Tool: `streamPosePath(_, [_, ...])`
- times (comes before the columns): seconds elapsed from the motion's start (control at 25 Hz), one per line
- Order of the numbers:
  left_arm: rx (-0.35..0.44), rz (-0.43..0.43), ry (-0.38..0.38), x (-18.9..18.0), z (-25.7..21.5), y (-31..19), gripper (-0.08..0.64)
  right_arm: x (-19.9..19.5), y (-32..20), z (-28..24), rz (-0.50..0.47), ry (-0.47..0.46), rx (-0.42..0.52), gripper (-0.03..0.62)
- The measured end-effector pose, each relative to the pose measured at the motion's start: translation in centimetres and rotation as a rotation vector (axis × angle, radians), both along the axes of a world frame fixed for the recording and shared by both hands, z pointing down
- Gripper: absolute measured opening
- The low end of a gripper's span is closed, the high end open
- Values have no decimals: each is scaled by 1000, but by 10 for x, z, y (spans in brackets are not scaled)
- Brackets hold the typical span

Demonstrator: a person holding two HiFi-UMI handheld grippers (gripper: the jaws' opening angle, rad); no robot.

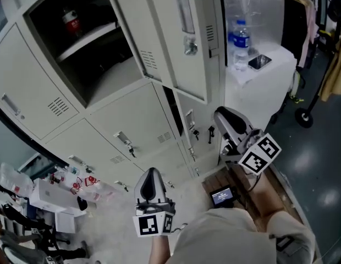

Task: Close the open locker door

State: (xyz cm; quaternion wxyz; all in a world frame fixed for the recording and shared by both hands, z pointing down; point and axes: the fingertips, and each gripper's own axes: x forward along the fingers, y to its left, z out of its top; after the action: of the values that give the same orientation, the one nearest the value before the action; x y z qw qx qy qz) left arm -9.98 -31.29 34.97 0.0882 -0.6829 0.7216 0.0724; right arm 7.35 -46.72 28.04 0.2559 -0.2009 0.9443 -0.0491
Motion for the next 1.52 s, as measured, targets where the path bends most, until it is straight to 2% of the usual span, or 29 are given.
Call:
streamPosePath(0.04, [1, -10, -2, 4, 0, -1, 8, 2, -3, -10, -32, -19, 11, 53])
streamPosePath(0.12, [-3, -30, -6, 9, 1, -2, 8, 3, -5, -29, -102, -46, 36, 124])
streamPosePath(0.16, [-7, -41, -7, 11, 2, -2, 8, 3, -5, -37, -133, -55, 48, 130])
streamPosePath(0.48, [-16, -135, -3, 7, 6, 8, 8, -10, -4, -59, -328, -71, 73, 107])
streamPosePath(0.64, [-25, -160, 0, 5, 8, 11, 8, -18, 8, -61, -388, -91, 62, 84])
streamPosePath(0.88, [-30, -187, -7, 4, 11, 18, 8, -41, 37, -62, -385, -38, 114, 86])
streamPosePath(1.08, [-19, -219, -14, -2, 9, 26, 8, -55, 54, -63, -291, 15, 175, 84])
streamPosePath(1.52, [3, -310, -22, -16, 2, 49, 8, -102, 89, -63, -252, 63, 211, 81])
